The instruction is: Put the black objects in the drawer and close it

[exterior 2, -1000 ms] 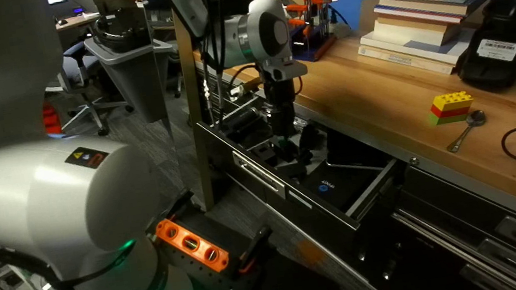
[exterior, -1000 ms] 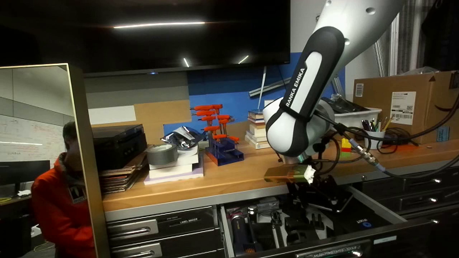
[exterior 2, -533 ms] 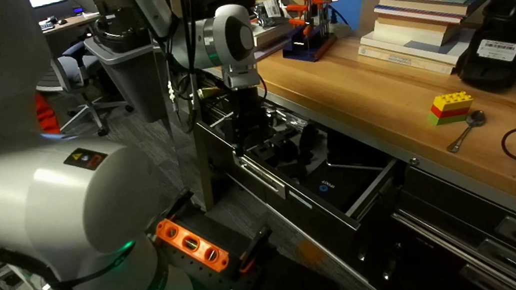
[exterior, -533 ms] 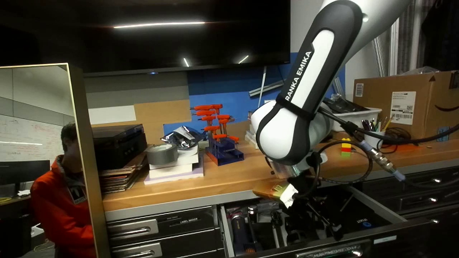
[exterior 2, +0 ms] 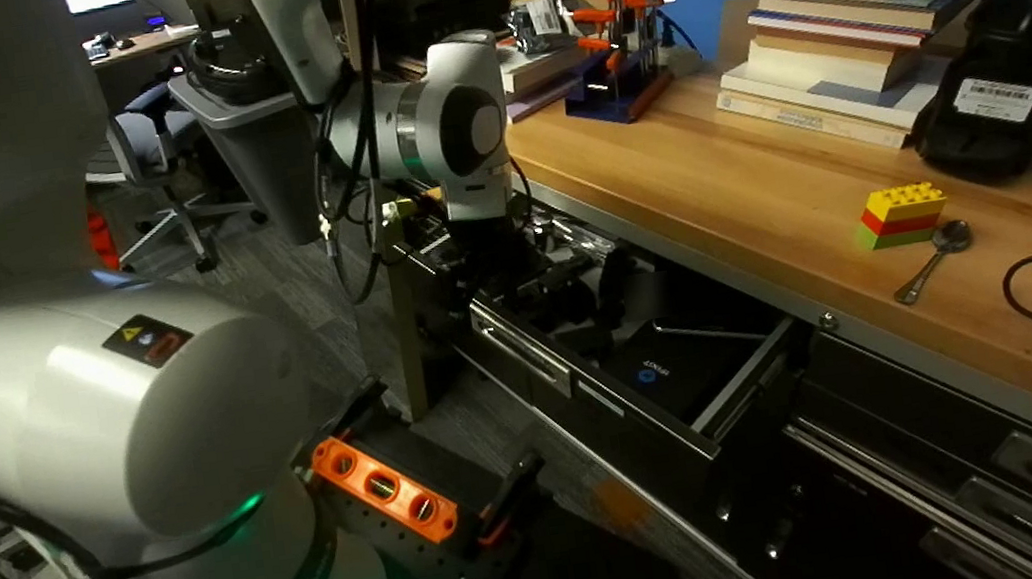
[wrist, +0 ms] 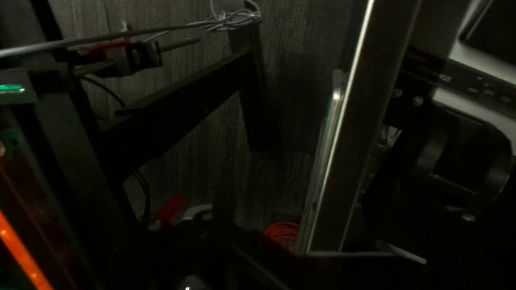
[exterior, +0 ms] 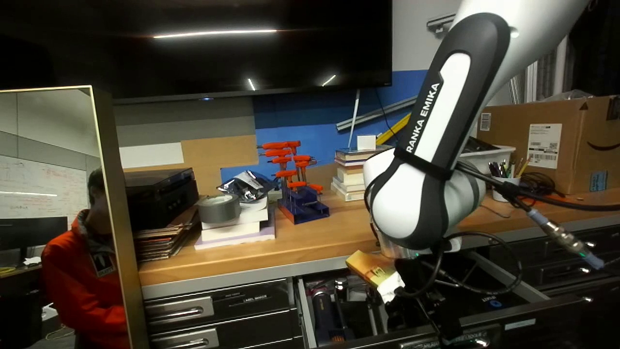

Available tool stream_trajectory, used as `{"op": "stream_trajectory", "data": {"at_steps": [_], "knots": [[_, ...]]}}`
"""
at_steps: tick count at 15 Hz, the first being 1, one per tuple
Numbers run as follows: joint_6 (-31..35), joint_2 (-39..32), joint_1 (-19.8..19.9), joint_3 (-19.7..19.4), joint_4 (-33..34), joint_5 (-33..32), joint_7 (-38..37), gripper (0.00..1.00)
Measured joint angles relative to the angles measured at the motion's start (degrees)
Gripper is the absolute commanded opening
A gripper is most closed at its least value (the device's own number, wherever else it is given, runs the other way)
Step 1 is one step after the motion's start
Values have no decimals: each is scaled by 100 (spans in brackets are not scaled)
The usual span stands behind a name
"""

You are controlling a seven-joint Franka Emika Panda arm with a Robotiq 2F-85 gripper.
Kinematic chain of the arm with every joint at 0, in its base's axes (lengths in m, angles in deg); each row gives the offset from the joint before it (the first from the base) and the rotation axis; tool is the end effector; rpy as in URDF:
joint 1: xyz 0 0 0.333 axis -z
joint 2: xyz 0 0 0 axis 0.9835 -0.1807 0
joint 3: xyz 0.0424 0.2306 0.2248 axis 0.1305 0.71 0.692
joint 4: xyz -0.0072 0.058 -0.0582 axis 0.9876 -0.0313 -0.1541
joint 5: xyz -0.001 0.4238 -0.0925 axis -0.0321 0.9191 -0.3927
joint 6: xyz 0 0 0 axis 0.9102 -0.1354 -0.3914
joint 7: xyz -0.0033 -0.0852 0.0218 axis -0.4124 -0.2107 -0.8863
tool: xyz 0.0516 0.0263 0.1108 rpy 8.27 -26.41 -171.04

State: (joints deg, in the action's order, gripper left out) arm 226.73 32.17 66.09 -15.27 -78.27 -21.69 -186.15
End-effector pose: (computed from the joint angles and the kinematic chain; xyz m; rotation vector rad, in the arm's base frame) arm 0.4293 0.0783 0.1131 1.9358 -2.1586 -0.0900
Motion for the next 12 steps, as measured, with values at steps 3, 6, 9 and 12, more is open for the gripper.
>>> {"op": "stream_trajectory", "data": {"at_steps": [3,6,9,12], "knots": [[1175,-91,197,13,-274,159,73,100],[2093,-250,319,16,-423,387,238,100],[2597,-373,356,25,-443,671,546,100],[2851,-530,443,92,-292,941,988,100]]}}
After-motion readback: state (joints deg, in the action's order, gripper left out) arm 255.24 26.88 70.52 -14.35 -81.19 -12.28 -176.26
